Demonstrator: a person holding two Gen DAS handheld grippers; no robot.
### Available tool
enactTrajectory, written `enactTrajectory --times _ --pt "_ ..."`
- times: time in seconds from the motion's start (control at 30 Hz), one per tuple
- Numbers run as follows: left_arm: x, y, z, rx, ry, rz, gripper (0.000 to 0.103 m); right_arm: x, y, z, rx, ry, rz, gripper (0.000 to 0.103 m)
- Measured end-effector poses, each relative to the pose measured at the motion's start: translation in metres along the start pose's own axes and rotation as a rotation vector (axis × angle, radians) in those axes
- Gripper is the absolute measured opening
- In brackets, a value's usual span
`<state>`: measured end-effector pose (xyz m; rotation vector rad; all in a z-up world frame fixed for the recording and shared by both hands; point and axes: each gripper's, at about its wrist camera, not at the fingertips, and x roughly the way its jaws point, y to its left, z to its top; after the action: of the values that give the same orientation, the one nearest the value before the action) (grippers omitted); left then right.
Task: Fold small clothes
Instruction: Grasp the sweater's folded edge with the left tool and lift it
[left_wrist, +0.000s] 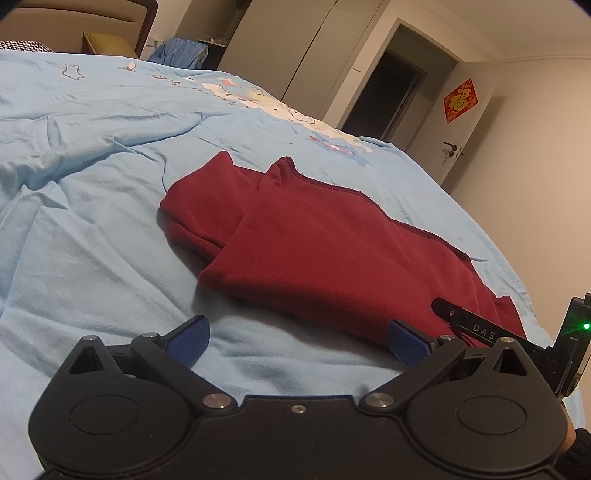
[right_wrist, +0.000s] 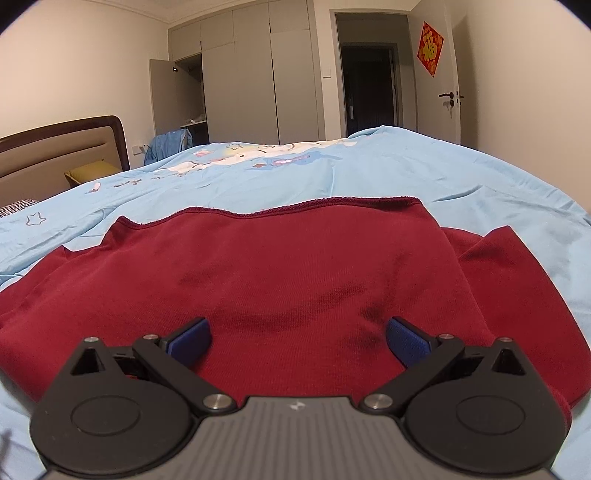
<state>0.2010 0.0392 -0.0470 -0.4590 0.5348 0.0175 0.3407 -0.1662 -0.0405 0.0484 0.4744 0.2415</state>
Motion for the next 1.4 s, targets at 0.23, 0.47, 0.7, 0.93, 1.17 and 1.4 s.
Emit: enactTrajectory --times 0.23,0.47,0.7,0.93,1.17,1.4 --pt "0.000 -0.002 0.001 -0.017 0.004 -0.015 0.102 -0.002 -0.002 -0.001 0.001 -0.007 0.001 0.103" --pt "0.016 -0.002 0.010 -0.082 0.006 -0.099 0.102 -0.002 -0.003 -0.002 0.001 -0.011 0.002 0.103" --pt "0.047 0.002 0.024 -0.221 -0.067 -0.022 0.102 -0.002 -0.003 -0.002 0.004 -0.016 0.004 0.103" --pt "0.055 -0.009 0.024 -0.184 -0.110 0.067 0.102 -0.003 -0.003 -0.003 0.004 -0.024 0.006 0.103" --pt "0.054 -0.003 0.026 -0.209 -0.122 0.056 0.102 -0.003 -0.004 -0.003 0.003 -0.026 0.005 0.103" --pt "0.057 -0.009 0.031 -0.185 -0.136 0.147 0.083 -0.003 -0.003 -0.003 0.004 -0.026 0.006 0.103"
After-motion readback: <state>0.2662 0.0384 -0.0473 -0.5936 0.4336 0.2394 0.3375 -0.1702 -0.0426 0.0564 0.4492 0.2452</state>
